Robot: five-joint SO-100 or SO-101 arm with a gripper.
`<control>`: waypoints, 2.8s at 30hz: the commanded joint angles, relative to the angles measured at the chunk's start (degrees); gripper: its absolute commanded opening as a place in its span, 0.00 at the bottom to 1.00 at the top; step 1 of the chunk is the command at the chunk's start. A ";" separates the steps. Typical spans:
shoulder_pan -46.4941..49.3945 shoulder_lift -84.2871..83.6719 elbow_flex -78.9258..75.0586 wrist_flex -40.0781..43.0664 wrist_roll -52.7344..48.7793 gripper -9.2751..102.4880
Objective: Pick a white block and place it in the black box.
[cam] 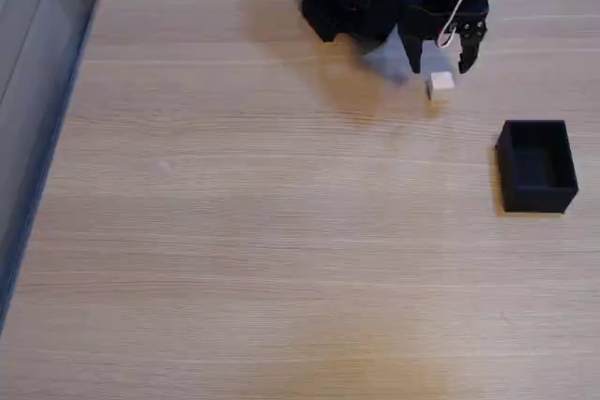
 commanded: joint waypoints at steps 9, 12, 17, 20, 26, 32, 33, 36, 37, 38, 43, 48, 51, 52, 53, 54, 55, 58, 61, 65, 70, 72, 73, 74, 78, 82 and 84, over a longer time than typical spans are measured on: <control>-0.18 -5.01 -2.02 -2.02 2.55 0.33; -0.18 -5.62 -2.20 -1.85 2.99 0.33; -0.53 -6.15 -2.20 -1.23 4.22 0.33; -0.97 -6.59 -2.46 -1.23 4.57 0.33; -2.55 -7.21 -2.90 -0.97 5.89 0.33; -2.99 -8.09 -2.55 -1.85 5.98 0.33; -2.90 -8.35 -2.29 -2.37 5.89 0.33; -2.46 -8.79 -1.32 -3.78 5.36 0.33; -2.46 -8.96 -0.88 -4.22 5.19 0.33; -2.37 -9.14 -0.35 -4.66 5.19 0.33; -2.37 -9.40 2.11 -6.42 5.27 0.33; -1.85 -9.93 3.78 -8.00 4.75 0.33; -1.58 -10.72 3.96 -8.79 4.48 0.33; -1.49 -10.99 3.96 -8.96 4.31 0.32; -1.41 -11.34 3.87 -9.23 4.22 0.32; -1.32 -11.69 3.78 -9.49 4.13 0.32; -1.14 -11.87 3.69 -9.67 3.96 0.32; -0.88 -12.39 3.60 -9.84 3.43 0.32; -0.53 -12.48 3.60 -9.84 2.64 0.30; 0.18 -12.30 3.60 -9.67 0.88 0.22; 1.14 -10.90 3.69 -8.44 0.00 0.08; 1.49 -9.32 4.13 -7.21 -1.32 0.08; 1.76 -8.17 4.22 -6.59 -2.11 0.08; 2.02 -6.77 4.22 -5.98 -3.08 0.08; 2.11 0.44 3.52 -3.52 -7.56 0.08; 0.70 8.00 1.76 -3.16 -13.01 0.08; -0.53 10.72 0.79 -4.31 -15.03 0.08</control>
